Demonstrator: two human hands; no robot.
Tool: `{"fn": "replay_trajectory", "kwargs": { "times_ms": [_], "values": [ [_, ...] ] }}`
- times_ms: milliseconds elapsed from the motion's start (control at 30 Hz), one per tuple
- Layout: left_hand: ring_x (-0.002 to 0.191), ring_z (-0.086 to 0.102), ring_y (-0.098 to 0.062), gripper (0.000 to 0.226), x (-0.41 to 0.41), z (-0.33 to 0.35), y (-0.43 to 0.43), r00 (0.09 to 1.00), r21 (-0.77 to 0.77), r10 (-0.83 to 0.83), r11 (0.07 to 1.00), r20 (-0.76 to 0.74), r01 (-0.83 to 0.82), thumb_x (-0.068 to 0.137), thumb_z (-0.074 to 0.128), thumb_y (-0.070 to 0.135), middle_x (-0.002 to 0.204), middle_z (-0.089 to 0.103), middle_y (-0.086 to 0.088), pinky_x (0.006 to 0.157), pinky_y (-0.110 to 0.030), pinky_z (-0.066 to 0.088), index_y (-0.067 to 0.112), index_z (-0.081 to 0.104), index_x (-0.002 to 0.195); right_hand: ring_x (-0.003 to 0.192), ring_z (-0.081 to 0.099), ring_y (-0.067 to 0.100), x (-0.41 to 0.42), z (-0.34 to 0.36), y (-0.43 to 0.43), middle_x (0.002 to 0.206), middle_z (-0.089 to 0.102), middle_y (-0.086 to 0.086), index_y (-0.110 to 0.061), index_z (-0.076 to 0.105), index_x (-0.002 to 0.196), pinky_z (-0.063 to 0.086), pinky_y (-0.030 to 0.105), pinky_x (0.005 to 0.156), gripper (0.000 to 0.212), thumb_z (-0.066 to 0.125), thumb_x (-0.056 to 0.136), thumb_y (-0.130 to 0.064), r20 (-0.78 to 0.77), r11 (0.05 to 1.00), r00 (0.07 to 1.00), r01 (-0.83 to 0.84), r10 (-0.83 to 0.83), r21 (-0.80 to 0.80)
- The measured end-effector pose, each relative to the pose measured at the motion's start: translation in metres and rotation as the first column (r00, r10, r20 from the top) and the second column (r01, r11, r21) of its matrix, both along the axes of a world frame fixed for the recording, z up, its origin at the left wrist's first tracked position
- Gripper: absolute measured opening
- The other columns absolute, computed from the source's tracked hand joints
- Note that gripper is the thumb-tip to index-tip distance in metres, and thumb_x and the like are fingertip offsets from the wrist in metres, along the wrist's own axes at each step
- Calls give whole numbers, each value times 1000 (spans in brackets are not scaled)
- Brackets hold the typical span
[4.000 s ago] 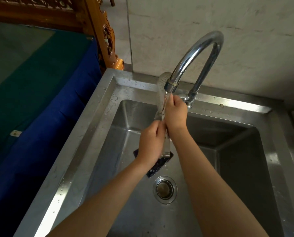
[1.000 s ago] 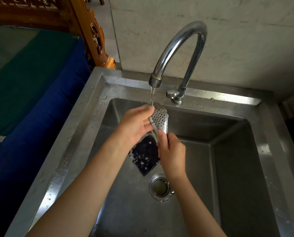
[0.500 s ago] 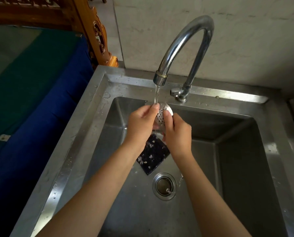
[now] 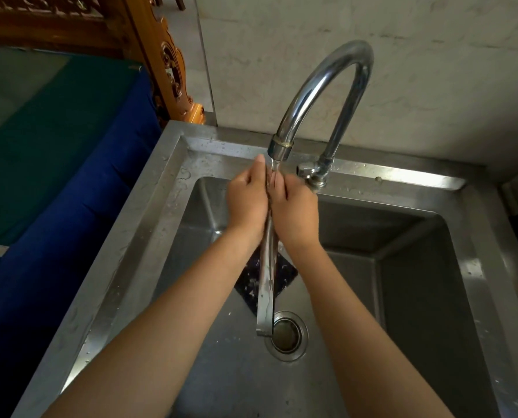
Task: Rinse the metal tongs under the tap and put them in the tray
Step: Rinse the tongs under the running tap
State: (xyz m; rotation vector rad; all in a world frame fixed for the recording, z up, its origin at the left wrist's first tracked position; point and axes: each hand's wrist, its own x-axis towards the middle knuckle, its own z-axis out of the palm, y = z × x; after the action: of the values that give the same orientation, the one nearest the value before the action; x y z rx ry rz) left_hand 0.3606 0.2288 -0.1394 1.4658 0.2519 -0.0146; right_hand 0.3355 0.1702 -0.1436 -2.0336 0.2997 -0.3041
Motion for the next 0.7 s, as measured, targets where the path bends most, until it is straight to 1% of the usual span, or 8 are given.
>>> {"fn": "replay_trajectory", "kwargs": {
  "times_ms": [100, 167, 300, 400, 467, 533, 600, 700],
  "values": [
    [42, 50, -4, 46, 13, 7, 6, 1000, -69, -19, 997, -7, 18, 94, 47, 31, 42, 50, 9, 47, -20, 46, 23, 52, 49, 48, 45, 13, -11, -6, 9, 54, 50, -1, -3, 55, 71, 39, 31, 50, 43, 42, 97, -34, 10, 999, 1000, 3, -3, 43],
    [44, 49, -6, 50, 10, 4, 8, 997, -7, -83, 997, -9, 83, 94, 47, 28, 44, 50, 9, 52, -24, 44, 24, 54, 45, 45, 41, 10, -11, -6, 11, 52, 48, -2, -7, 51, 66, 36, 29, 48, 42, 43, 97, -33, 4, 995, 999, 44, -45, 90],
    [53, 53, -10, 44, -16, -8, 3, 993, 210, -121, 971, 13, 116, 94, 44, 41, 57, 60, -3, 52, -24, 42, 22, 61, 59, 44, 39, 5, 7, 5, 2, 50, 44, -6, -22, 42, 55, 34, 23, 46, 43, 44, 96, -31, 6, 979, 989, 148, -150, 140],
    [45, 50, -4, 45, -25, -9, 0, 986, 191, -166, 968, -7, 164, 94, 42, 44, 50, 55, 3, 40, -14, 36, 20, 60, 61, 45, 39, 7, 17, 12, -4, 50, 43, -5, -20, 40, 54, 35, 27, 49, 43, 44, 96, -30, 11, 960, 981, 186, -192, 209],
    [48, 52, -7, 45, -19, -6, 1, 984, 198, -175, 964, -19, 176, 91, 44, 48, 53, 57, 0, 41, -15, 39, 18, 63, 63, 47, 42, 8, 16, 13, -4, 53, 46, -5, -20, 43, 58, 38, 28, 50, 40, 42, 97, -30, 15, 965, 987, 154, -160, 212],
    [48, 52, -7, 41, -7, -1, 5, 990, 217, -142, 966, 6, 137, 92, 48, 41, 54, 57, 0, 45, -17, 41, 18, 61, 61, 49, 46, 8, 10, 8, 0, 56, 50, -4, -21, 47, 63, 43, 25, 51, 37, 41, 97, -30, 1, 976, 996, 82, -84, 200],
    [44, 49, -2, 40, 10, 5, 8, 995, 238, -99, 967, 6, 95, 94, 48, 25, 47, 54, 7, 46, -15, 40, 20, 54, 55, 47, 45, 5, -1, 0, 7, 55, 50, -5, -23, 46, 62, 38, 14, 46, 37, 40, 98, -33, -22, 985, 999, 40, -37, 168],
    [50, 48, -7, 41, 18, 8, 8, 993, 268, -116, 956, -14, 116, 93, 46, 16, 48, 49, 7, 56, -25, 40, 22, 49, 52, 43, 43, 1, -9, -7, 16, 52, 48, -7, -23, 44, 59, 34, 14, 44, 40, 39, 98, -35, 4, 977, 998, 66, -68, 201]
  ]
}}
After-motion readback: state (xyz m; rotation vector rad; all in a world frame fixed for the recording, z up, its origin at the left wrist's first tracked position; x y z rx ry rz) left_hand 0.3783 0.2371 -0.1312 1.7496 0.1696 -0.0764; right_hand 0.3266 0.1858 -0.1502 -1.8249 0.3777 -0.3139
